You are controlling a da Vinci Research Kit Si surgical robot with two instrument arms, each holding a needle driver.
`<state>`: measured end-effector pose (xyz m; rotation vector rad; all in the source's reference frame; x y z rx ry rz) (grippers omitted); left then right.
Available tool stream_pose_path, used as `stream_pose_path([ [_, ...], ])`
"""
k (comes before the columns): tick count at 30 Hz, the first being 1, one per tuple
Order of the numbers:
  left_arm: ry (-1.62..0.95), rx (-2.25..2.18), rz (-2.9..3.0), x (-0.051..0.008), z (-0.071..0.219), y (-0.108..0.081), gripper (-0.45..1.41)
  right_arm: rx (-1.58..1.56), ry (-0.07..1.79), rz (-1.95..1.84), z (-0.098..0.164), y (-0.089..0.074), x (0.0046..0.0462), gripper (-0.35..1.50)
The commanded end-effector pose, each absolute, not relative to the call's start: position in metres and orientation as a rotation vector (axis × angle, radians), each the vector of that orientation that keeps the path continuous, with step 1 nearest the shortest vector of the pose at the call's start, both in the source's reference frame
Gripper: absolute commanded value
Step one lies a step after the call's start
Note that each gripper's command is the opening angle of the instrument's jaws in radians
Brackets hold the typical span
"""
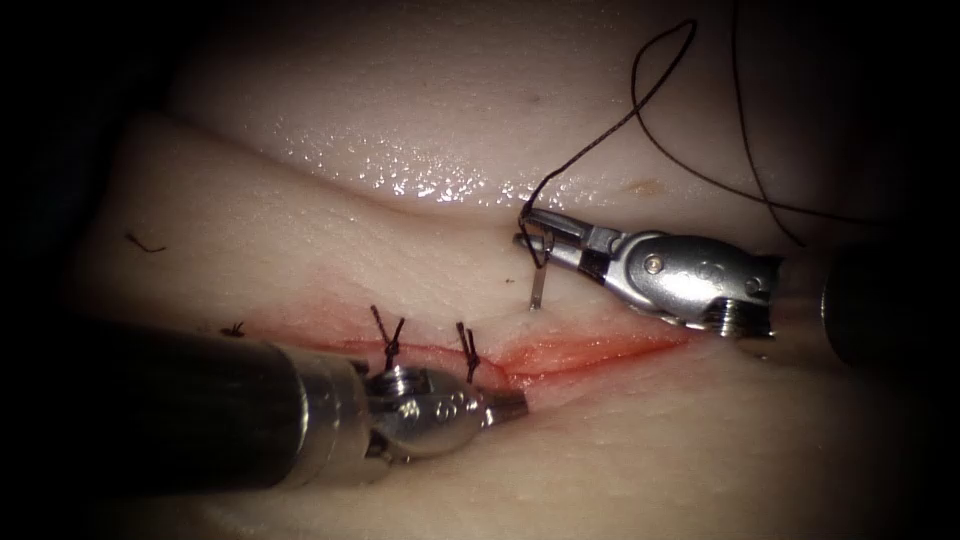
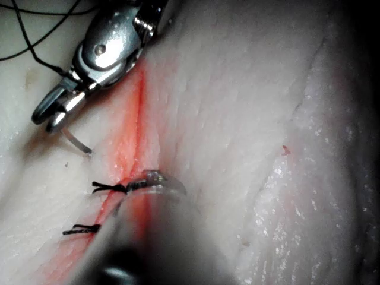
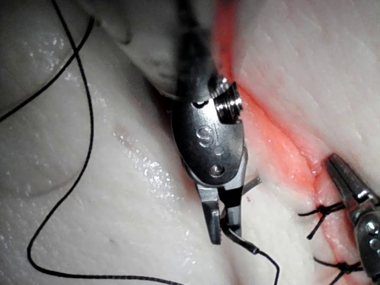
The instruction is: Wound Closure
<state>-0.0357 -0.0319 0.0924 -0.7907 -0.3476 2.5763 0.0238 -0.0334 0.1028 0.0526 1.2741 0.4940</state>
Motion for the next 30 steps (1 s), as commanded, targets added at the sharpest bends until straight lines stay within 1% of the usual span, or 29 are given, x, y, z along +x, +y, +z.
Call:
stream_pose_path([
  [1, -0.35, -0.792, 2.577, -0.0362, 0.093, -0.0324, -0.15, 0.138, 1.255, 0.593, 0.1036, -0.0334, 0.0249, -0.35],
  [4, -0.352, -0.794, 2.577, -0.0362, 0.0931, -0.0326, -0.15, 0.187, 1.215, 0.615, 0.104, -0.0328, 0.025, -0.35],
  [5, -0.352, -0.795, 2.577, -0.0362, 0.0931, -0.0325, -0.15, 0.294, 1.186, 0.645, 0.1045, -0.0326, 0.0253, -0.35],
  [6, -0.352, -0.795, 2.577, -0.0362, 0.0932, -0.0325, -0.15, 0.324, 1.173, 0.642, 0.1046, -0.0327, 0.0254, -0.35],
  [10, -0.352, -0.796, 2.578, -0.0361, 0.0932, -0.0324, -0.15, 0.403, 1.154, 0.63, 0.1051, -0.0333, 0.0257, -0.35],
  [14, -0.36, -0.795, 2.586, -0.0355, 0.0935, -0.0322, -0.16, 0.554, 1.14, 0.714, 0.1052, -0.0342, 0.0258, -0.35],
  [16, -0.36, -0.796, 2.587, -0.0354, 0.0935, -0.0322, -0.16, 0.57, 1.133, 0.734, 0.1052, -0.0341, 0.0258, -0.35],
  [21, -0.36, -0.795, 2.587, -0.0354, 0.0935, -0.0323, -0.16, 0.709, 1.099, 0.943, 0.1053, -0.0331, 0.0257, -0.35],
  [30, -0.359, -0.795, 2.586, -0.0355, 0.0934, -0.0323, -0.16, 0.803, 1.052, 1.123, 0.1053, -0.033, 0.0258, -0.35],
])
